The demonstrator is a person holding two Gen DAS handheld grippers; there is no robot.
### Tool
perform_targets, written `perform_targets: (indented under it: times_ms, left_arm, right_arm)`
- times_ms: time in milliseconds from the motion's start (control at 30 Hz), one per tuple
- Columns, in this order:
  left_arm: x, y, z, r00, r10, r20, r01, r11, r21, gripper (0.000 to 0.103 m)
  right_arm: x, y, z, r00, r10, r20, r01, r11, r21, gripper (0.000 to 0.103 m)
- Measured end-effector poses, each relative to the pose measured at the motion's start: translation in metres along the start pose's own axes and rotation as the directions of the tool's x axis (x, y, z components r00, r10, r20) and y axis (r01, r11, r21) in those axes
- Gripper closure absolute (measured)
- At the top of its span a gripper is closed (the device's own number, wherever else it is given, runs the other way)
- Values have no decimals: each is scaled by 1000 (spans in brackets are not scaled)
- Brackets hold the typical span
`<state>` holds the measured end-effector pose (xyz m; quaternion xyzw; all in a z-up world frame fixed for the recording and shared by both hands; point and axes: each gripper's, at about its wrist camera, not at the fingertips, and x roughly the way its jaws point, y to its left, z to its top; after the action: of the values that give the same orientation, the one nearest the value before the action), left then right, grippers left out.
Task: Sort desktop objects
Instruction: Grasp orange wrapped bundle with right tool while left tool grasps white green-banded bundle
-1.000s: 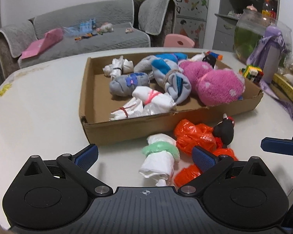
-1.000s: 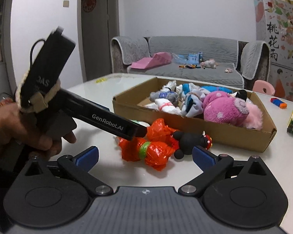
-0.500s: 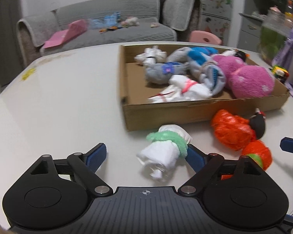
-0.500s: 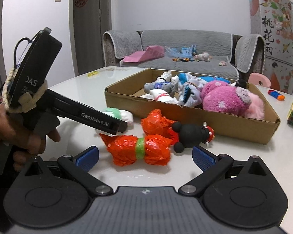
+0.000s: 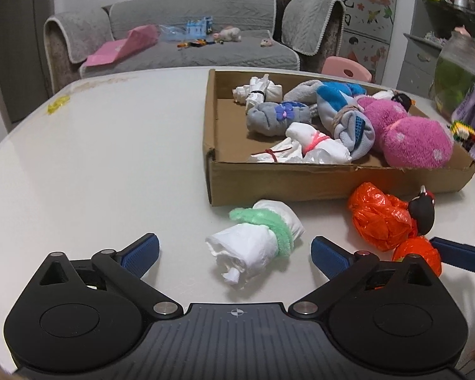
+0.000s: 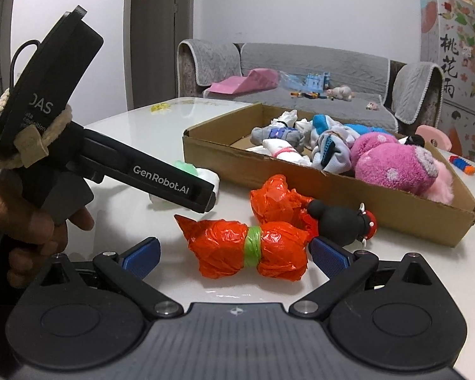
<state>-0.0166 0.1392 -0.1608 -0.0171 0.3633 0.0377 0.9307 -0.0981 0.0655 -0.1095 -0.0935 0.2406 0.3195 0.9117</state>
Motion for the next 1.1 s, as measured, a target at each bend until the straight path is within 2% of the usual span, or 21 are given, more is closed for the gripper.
perform_targets:
  times_ms: [133, 233, 300, 333, 367, 400, 1100]
  left_arm:
    - [3, -4, 2, 1000, 8, 1, -8, 1000, 15, 1]
    - [2, -6, 1, 1000, -12, 13, 11, 999, 37, 8]
    - [-2, -8, 1, 999, -33, 23, 31, 998, 55, 24]
    - [-3, -10, 1, 999, -39, 26, 37, 997, 62, 29]
    - [-4, -11, 1, 999, -46, 28, 44, 997, 67, 41]
    - [-5, -12, 2, 999, -46, 27, 44, 997, 68, 44]
    - [-21, -11, -13, 997, -53, 48, 49, 995, 92, 47]
  right_arm:
    - [-1, 2, 1, 1000, 11, 15, -11, 1000, 2, 7]
    - [0, 4, 0, 1000, 10, 4, -10, 1000, -2, 19]
    - [0, 4, -2, 1000, 21, -6, -21, 1000, 1, 30]
    - [0, 4, -4, 1000, 21, -5, -21, 1000, 2, 32]
    - [-2, 4, -4, 1000, 23, -1, -23, 1000, 5, 34]
    - [-3, 4, -5, 1000, 25, 1, -25, 1000, 8, 35]
    - [-20, -10, -15, 1000, 18, 21, -19, 999, 40, 37]
